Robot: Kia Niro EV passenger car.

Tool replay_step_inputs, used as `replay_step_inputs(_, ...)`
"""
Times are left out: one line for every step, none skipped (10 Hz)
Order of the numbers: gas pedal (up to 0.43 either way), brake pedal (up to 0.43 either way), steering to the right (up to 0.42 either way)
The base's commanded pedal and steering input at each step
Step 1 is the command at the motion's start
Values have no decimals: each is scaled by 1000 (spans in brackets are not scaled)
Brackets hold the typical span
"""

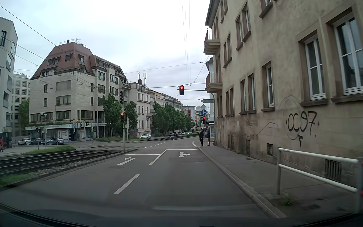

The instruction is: Follow the waypoints while adhering to traffic rules and regulations

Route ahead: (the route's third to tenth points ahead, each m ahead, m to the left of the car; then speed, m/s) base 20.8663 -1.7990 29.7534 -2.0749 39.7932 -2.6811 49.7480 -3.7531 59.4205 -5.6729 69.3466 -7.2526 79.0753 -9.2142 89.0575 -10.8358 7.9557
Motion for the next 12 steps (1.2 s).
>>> replay_step_inputs(0,250,-5)
replay_step_inputs(0,244,-13)
replay_step_inputs(0,250,-33)
replay_step_inputs(0,250,-47)
replay_step_inputs(0,232,-47)
replay_step_inputs(0,226,-41)
replay_step_inputs(0,226,-36)
replay_step_inputs(0,238,-27)
replay_step_inputs(0,244,-15)
replay_step_inputs(0,250,-6)
replay_step_inputs(0,250,0)
replay_step_inputs(0,256,-3)
